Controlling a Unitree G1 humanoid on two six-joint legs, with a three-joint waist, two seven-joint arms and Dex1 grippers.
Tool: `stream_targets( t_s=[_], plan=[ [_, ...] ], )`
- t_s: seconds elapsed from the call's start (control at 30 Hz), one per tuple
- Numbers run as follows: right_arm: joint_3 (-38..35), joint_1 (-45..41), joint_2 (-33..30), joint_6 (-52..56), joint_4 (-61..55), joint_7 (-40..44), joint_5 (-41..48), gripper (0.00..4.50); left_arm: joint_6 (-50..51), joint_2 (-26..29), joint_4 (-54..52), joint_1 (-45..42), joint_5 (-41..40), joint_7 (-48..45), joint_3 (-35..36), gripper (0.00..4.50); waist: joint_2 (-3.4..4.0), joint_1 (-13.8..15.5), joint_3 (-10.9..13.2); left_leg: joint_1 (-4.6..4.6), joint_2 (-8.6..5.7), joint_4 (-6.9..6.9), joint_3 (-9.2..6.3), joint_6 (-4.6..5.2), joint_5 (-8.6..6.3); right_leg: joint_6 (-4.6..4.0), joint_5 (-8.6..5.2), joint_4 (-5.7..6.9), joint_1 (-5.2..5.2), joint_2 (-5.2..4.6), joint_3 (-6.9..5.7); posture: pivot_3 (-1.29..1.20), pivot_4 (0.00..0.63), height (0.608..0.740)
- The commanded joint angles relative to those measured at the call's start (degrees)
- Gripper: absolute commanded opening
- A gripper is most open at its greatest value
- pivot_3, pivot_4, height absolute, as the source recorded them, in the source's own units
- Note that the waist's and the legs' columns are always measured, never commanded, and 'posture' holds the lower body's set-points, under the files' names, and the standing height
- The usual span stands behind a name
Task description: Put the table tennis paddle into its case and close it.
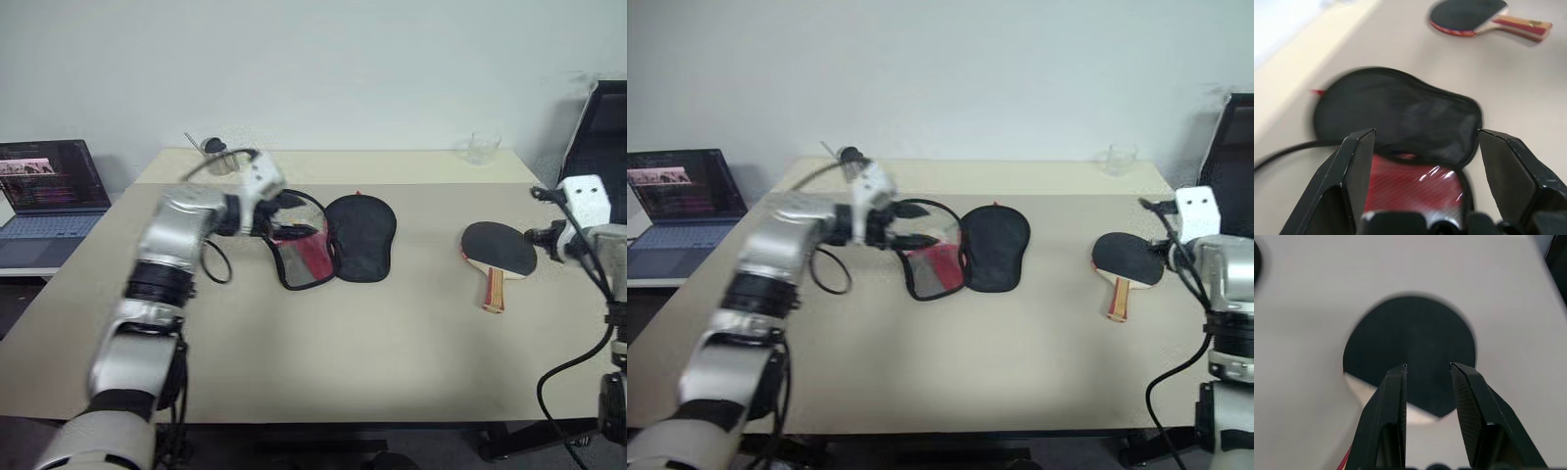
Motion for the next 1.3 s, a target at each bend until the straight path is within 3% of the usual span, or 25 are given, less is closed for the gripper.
stream_targets(
  t_s=[0.03,0.13,0.27,0.37,0.6,0.87,1.0,1.3],
  plan=[
    [-4.8,-2.2,3.6,5.2,-2.8,-5.2,-0.4,1.49,4.4,4.7,-8.3,4.8,-4.2,-3.6,2.4,3.59,0.00,0.0,0.0,0.00,0.01,0.03,0.00,0.01,0.00,0.02,0.01,-0.01,0.02,0.00,0.00,0.00,0.150,0.740],
    [-7.2,-1.9,8.7,7.6,-3.8,-9.2,-1.1,1.49,8.8,9.0,-13.7,8.6,-7.3,-3.6,5.0,3.59,-0.02,0.1,0.0,-0.06,0.04,0.11,-0.04,0.01,0.00,0.05,0.04,-0.01,0.02,0.00,-0.05,0.00,0.150,0.740],
    [-8.4,-0.7,11.5,6.4,-4.0,-13.3,-2.3,1.49,12.2,10.6,-19.9,11.4,-11.9,-1.4,8.7,3.59,-0.03,0.6,0.0,-0.26,0.03,0.19,-0.20,0.03,0.00,0.05,0.04,-0.04,-0.03,0.07,-0.23,0.00,0.150,0.740],
    [-10.0,-1.6,12.2,6.6,-3.6,-15.9,-3.2,2.11,14.3,11.3,-24.2,13.4,-15.0,0.1,11.1,3.62,-0.02,0.5,0.0,-0.30,0.03,0.18,-0.16,0.10,-0.04,0.08,0.04,-0.10,-0.04,0.05,-0.17,0.00,0.150,0.740],
    [-10.0,-5.2,12.0,8.3,-1.4,-17.6,-2.9,4.49,15.2,13.8,-28.2,17.2,-17.1,1.6,11.9,3.62,-0.03,0.2,0.0,-0.27,0.04,0.21,-0.17,0.13,-0.06,0.09,0.05,-0.09,-0.04,0.05,-0.17,0.00,0.150,0.740],
    [-8.5,-5.2,13.6,10.4,-1.5,-17.2,-2.0,4.49,16.8,16.3,-31.6,20.6,-20.9,2.8,13.4,3.62,-0.03,0.1,0.0,-0.26,0.06,0.14,-0.14,0.14,-0.06,0.05,0.03,-0.09,-0.08,0.10,-0.12,0.00,0.150,0.740],
    [-9.2,-5.6,14.2,11.2,-0.5,-17.9,-2.4,4.50,19.1,15.3,-34.0,22.8,-23.7,5.4,14.5,4.48,-0.03,0.2,0.0,-0.28,0.04,0.17,-0.13,0.14,-0.07,0.06,0.04,-0.10,-0.07,0.09,-0.12,0.00,0.150,0.740],
    [-11.6,-4.4,18.5,9.4,2.4,-21.9,-3.7,4.50,17.8,15.7,-37.1,26.2,-24.5,8.9,15.0,4.48,-0.03,0.1,0.0,-0.26,0.08,0.16,-0.15,0.14,-0.07,0.05,0.04,-0.09,-0.08,0.09,-0.13,0.00,0.150,0.740]
  ],
)
